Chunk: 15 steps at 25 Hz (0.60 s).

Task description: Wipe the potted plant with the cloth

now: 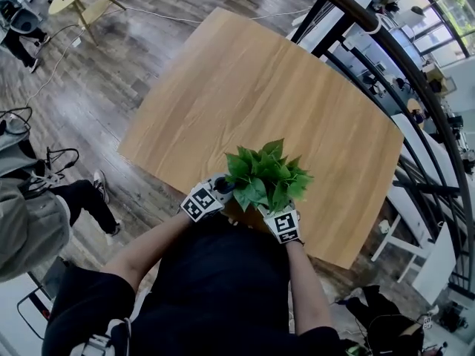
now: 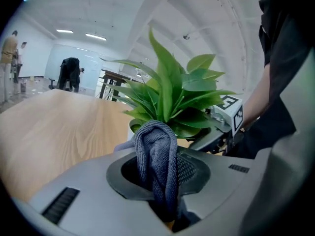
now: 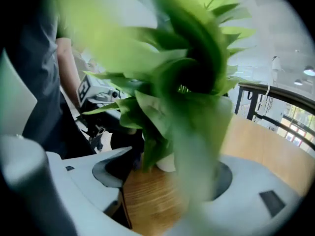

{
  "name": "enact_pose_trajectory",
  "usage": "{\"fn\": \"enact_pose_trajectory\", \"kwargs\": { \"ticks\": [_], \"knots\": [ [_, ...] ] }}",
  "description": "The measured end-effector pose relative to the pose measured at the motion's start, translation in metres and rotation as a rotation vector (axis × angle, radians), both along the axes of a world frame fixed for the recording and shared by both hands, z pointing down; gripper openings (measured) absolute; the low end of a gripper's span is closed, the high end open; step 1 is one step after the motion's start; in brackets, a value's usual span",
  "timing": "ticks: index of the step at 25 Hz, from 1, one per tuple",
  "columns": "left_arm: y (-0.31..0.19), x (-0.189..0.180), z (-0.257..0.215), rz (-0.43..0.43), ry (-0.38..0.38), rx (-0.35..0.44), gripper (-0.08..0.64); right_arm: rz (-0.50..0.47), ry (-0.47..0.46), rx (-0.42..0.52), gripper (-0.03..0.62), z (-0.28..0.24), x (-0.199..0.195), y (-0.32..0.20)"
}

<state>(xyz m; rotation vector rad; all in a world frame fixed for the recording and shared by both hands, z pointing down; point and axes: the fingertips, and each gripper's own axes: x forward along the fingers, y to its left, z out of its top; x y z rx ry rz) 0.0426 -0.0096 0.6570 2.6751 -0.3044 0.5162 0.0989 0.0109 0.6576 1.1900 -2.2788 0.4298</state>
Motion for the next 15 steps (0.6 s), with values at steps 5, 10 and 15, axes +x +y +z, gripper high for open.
{"fn": "enact_pose_trajectory", "kwargs": {
  "ticks": [5, 10, 15],
  "knots": [
    [-0.023, -0.008, -0.002, -0.028, -0.012, 0.021, 0.091, -0.027, -0.026, -0.007, 0.356, 0.0, -0.004, 0.016],
    [-0.025, -0.009, -0.001, -0.018, -0.013, 0.015, 0.091, -0.013, -0.018, 0.03, 0.357, -0.008, -0.002, -0.006],
    [-0.02, -0.004, -0.001, 0.031, -0.02, 0.039, 0.091, -0.008, 0.015, 0.024, 0.356, -0.006, 0.006, -0.021]
  ]
}}
